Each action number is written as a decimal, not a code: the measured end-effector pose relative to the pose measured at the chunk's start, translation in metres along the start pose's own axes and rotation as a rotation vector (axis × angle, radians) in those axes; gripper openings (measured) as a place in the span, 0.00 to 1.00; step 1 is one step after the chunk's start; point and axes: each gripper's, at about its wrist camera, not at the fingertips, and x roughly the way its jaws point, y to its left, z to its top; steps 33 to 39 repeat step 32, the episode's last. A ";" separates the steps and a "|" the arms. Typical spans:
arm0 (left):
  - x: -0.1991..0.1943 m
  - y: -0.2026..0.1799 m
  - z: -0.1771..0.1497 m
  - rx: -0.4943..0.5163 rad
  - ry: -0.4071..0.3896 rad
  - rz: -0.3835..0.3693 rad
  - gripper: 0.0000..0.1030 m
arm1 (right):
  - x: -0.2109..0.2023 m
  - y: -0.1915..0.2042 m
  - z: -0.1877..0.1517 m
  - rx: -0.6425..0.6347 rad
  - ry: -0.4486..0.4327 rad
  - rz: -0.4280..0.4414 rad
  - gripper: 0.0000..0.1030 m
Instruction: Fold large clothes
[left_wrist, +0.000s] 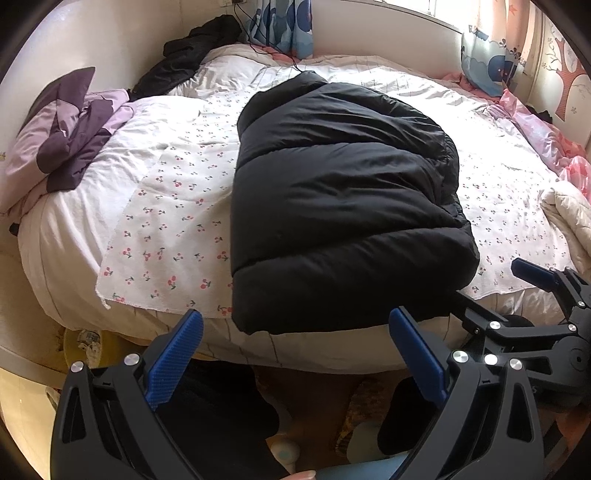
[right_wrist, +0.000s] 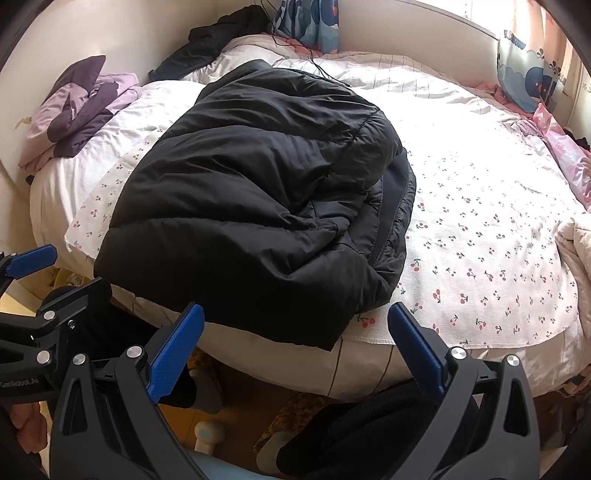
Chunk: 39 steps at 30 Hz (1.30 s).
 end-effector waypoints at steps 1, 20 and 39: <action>-0.001 0.001 0.000 0.000 -0.001 0.001 0.93 | -0.001 0.000 0.000 -0.001 -0.001 0.000 0.93; -0.016 0.018 -0.007 -0.072 -0.033 0.010 0.93 | -0.008 0.002 -0.007 -0.006 -0.011 0.002 0.93; -0.012 0.009 -0.009 -0.045 -0.007 0.011 0.93 | -0.013 0.003 -0.008 -0.009 -0.024 -0.007 0.93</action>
